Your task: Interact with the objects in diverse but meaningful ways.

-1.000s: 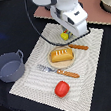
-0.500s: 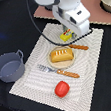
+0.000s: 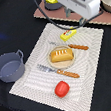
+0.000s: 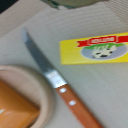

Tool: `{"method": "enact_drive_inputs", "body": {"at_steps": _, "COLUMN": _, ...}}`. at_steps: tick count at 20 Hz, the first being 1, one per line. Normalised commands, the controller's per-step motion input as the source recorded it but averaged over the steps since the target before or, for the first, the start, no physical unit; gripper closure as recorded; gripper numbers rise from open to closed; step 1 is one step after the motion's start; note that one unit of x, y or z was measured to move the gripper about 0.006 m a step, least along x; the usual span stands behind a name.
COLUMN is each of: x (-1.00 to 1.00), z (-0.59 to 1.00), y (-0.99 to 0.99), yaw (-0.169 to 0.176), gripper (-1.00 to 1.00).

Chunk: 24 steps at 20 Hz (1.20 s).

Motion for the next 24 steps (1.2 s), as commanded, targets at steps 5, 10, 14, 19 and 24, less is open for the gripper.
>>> {"method": "enact_drive_inputs", "body": {"at_steps": 5, "x": 0.62, "z": 0.46, "y": -0.87, "yaw": 0.0, "gripper": -1.0}}
{"method": "enact_drive_inputs", "body": {"at_steps": 10, "x": 0.61, "z": 0.4, "y": -0.86, "yaw": 0.0, "gripper": -1.0}}
{"method": "enact_drive_inputs", "body": {"at_steps": 14, "x": 0.59, "z": 0.32, "y": -0.85, "yaw": 0.0, "gripper": -1.0}}
{"method": "enact_drive_inputs", "body": {"at_steps": 19, "x": 0.49, "z": 0.12, "y": -0.84, "yaw": 0.0, "gripper": -1.0}}
{"method": "enact_drive_inputs", "body": {"at_steps": 24, "x": 0.3, "z": 0.0, "y": -0.89, "yaw": 0.006, "gripper": -1.0}}
